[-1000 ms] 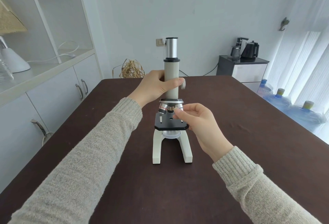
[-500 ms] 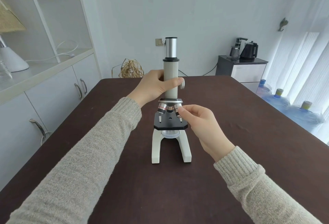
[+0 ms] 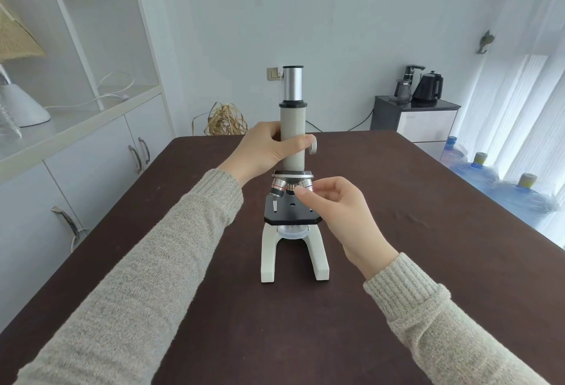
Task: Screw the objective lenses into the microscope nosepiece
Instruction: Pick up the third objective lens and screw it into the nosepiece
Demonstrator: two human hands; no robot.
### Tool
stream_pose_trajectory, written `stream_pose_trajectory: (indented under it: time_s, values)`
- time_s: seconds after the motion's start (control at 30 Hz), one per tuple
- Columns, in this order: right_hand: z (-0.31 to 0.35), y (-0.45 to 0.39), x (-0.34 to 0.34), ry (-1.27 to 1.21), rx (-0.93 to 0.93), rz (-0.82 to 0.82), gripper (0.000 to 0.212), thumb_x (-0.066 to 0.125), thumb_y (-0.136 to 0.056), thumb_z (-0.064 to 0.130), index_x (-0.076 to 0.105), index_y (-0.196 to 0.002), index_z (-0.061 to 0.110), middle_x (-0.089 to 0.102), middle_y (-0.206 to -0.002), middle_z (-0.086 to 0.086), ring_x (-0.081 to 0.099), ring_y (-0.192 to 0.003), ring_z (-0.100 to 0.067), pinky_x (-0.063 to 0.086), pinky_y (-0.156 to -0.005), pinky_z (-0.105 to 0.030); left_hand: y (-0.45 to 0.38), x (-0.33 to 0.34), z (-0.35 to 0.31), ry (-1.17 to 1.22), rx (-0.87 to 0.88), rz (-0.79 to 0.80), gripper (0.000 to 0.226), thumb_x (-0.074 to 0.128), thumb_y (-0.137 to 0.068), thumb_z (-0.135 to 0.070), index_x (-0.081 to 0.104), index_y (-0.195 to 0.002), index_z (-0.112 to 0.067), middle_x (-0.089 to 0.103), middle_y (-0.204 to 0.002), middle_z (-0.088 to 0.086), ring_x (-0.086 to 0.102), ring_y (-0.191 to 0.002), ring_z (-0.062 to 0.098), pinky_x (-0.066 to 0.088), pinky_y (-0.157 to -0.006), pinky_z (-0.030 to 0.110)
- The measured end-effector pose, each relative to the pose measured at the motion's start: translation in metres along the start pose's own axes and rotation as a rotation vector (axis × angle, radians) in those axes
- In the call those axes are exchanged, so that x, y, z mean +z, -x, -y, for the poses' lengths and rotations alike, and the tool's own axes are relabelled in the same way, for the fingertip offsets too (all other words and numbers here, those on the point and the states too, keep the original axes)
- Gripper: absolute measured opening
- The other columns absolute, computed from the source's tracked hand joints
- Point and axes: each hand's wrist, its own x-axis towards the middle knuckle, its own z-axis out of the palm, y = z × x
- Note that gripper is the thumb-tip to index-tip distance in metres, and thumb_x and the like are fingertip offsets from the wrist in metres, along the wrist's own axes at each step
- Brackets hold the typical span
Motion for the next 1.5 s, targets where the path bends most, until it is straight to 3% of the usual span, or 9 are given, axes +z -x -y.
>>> stream_pose_trajectory:
  time_s: [0.33, 0.5, 0.63, 0.8, 0.93, 1.03, 1.23, 1.3, 1.5]
  values:
    - [-0.003, -0.003, 0.002, 0.027, -0.019, -0.025, 0.024, 0.076, -0.083, 0.022, 0.065, -0.096, 0.005, 0.071, -0.084, -0.005, 0.061, -0.060, 0.004, 0.044, -0.055, -0.005, -0.001, 0.001, 0.001, -0.002, -0.007, -0.015, 0.028, 0.068, -0.070, -0.058, 0.069, -0.079, -0.031, 0.069, -0.075, -0.017, 0.064, -0.074, -0.003, 0.047, -0.071, 0.019]
    - [-0.003, -0.003, 0.001, 0.052, -0.037, -0.019, 0.018, 0.074, -0.084, 0.023, 0.066, -0.091, 0.009, 0.072, -0.085, -0.005, 0.062, -0.066, 0.000, 0.045, -0.057, -0.005, 0.000, 0.000, 0.000, -0.012, -0.004, 0.000, 0.013, 0.071, -0.082, -0.045, 0.069, -0.075, -0.034, 0.069, -0.068, -0.025, 0.062, -0.068, -0.011, 0.046, -0.071, 0.018]
    - [-0.002, -0.003, 0.001, 0.055, -0.033, -0.004, 0.019, 0.073, -0.085, 0.024, 0.068, -0.094, 0.008, 0.074, -0.090, -0.008, 0.062, -0.068, 0.000, 0.044, -0.058, -0.003, -0.001, 0.000, 0.001, -0.011, 0.010, 0.003, 0.014, 0.071, -0.079, -0.048, 0.070, -0.072, -0.036, 0.070, -0.069, -0.024, 0.063, -0.069, -0.010, 0.046, -0.071, 0.019]
    - [0.001, -0.005, 0.000, 0.095, -0.059, 0.009, 0.019, 0.071, -0.086, 0.025, 0.072, -0.092, 0.007, 0.072, -0.079, 0.002, 0.060, -0.062, 0.008, 0.045, -0.060, -0.004, -0.002, 0.001, 0.002, -0.005, 0.008, -0.007, 0.035, 0.068, -0.068, -0.060, 0.070, -0.083, -0.029, 0.069, -0.079, -0.014, 0.065, -0.078, 0.002, 0.049, -0.074, 0.021]
    - [0.002, -0.009, -0.004, 0.204, -0.098, 0.043, 0.017, 0.069, -0.087, 0.028, 0.073, -0.086, 0.012, 0.073, -0.077, 0.002, 0.062, -0.070, -0.005, 0.049, -0.068, -0.016, -0.001, 0.000, 0.001, -0.006, -0.001, -0.002, 0.020, 0.070, -0.075, -0.052, 0.069, -0.076, -0.032, 0.069, -0.068, -0.022, 0.063, -0.070, -0.007, 0.047, -0.072, 0.019]
    - [0.002, -0.011, -0.006, 0.212, -0.108, 0.072, 0.017, 0.068, -0.088, 0.028, 0.073, -0.085, 0.011, 0.072, -0.074, 0.004, 0.062, -0.069, -0.003, 0.048, -0.066, -0.011, -0.001, 0.000, 0.001, -0.007, 0.005, -0.003, 0.019, 0.069, -0.074, -0.052, 0.069, -0.075, -0.034, 0.069, -0.070, -0.021, 0.063, -0.071, -0.006, 0.047, -0.071, 0.018]
    - [0.002, -0.013, -0.007, 0.144, -0.080, 0.101, 0.015, 0.069, -0.088, 0.025, 0.072, -0.083, 0.011, 0.072, -0.071, 0.006, 0.065, -0.070, 0.000, 0.046, -0.075, -0.015, 0.000, 0.000, 0.000, -0.004, -0.001, 0.002, 0.015, 0.070, -0.076, -0.049, 0.069, -0.070, -0.036, 0.067, -0.065, -0.026, 0.061, -0.065, -0.011, 0.045, -0.065, 0.011]
    - [0.001, -0.011, -0.005, 0.141, -0.090, 0.082, 0.015, 0.069, -0.088, 0.025, 0.072, -0.083, 0.011, 0.072, -0.070, 0.006, 0.064, -0.069, -0.001, 0.047, -0.072, -0.013, 0.000, 0.000, 0.000, -0.007, 0.008, 0.013, 0.020, 0.071, -0.082, -0.043, 0.069, -0.062, -0.039, 0.065, -0.062, -0.029, 0.059, -0.063, -0.012, 0.043, -0.062, 0.007]
    - [0.002, -0.009, -0.003, 0.206, -0.106, 0.039, 0.018, 0.068, -0.088, 0.028, 0.072, -0.088, 0.011, 0.071, -0.071, 0.006, 0.061, -0.067, -0.002, 0.046, -0.059, -0.005, 0.000, 0.001, 0.001, -0.002, -0.001, -0.006, 0.018, 0.071, -0.084, -0.041, 0.067, -0.069, -0.033, 0.065, -0.061, -0.028, 0.058, -0.061, -0.012, 0.043, -0.062, 0.009]
